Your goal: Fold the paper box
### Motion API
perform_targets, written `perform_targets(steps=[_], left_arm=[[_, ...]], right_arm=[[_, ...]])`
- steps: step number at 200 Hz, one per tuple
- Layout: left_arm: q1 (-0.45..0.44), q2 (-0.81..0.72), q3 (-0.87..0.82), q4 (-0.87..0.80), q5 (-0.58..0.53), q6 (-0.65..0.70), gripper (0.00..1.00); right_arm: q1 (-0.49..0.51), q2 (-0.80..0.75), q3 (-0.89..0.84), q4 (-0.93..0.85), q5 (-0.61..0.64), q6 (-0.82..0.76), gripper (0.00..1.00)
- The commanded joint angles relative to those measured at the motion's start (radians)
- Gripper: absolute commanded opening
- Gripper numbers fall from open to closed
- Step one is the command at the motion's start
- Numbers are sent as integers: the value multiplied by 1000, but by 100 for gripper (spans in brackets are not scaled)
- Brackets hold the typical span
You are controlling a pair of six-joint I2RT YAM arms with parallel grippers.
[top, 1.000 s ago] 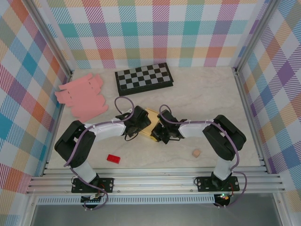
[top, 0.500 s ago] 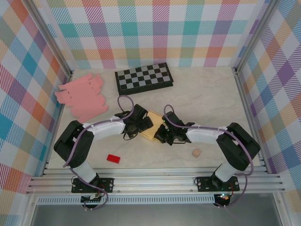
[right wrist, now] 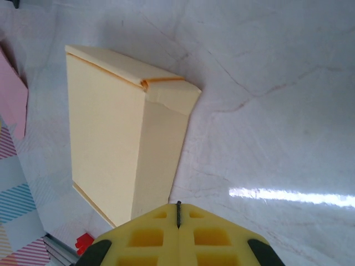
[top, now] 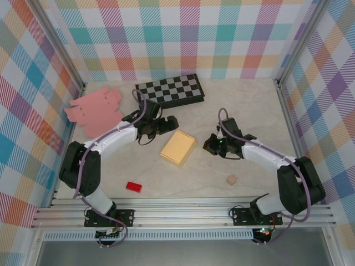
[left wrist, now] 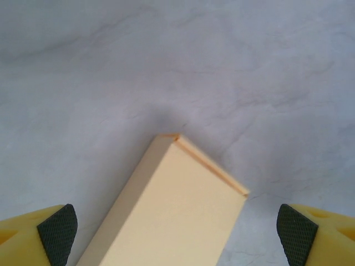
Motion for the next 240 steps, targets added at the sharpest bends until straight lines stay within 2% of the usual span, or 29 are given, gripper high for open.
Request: perform_targets(steps=[1,44,124,172,240], left_arm=[[19,119,68,13,113,132,93],[23,254,146,65,196,133,91],[1,329,152,124,246,106,89],[-36,354,152,139,266,79,89],[-133,379,196,196,329,15,88]], right_arm=[[-26,94,64,32,-86,-110,0],[-41,246,118,115,-114,-97,0],[-51,391,145,193,-154,-83,0],[-52,431,153,267,-209,-69,0],[-41,438,198,341,-304,-75,0]])
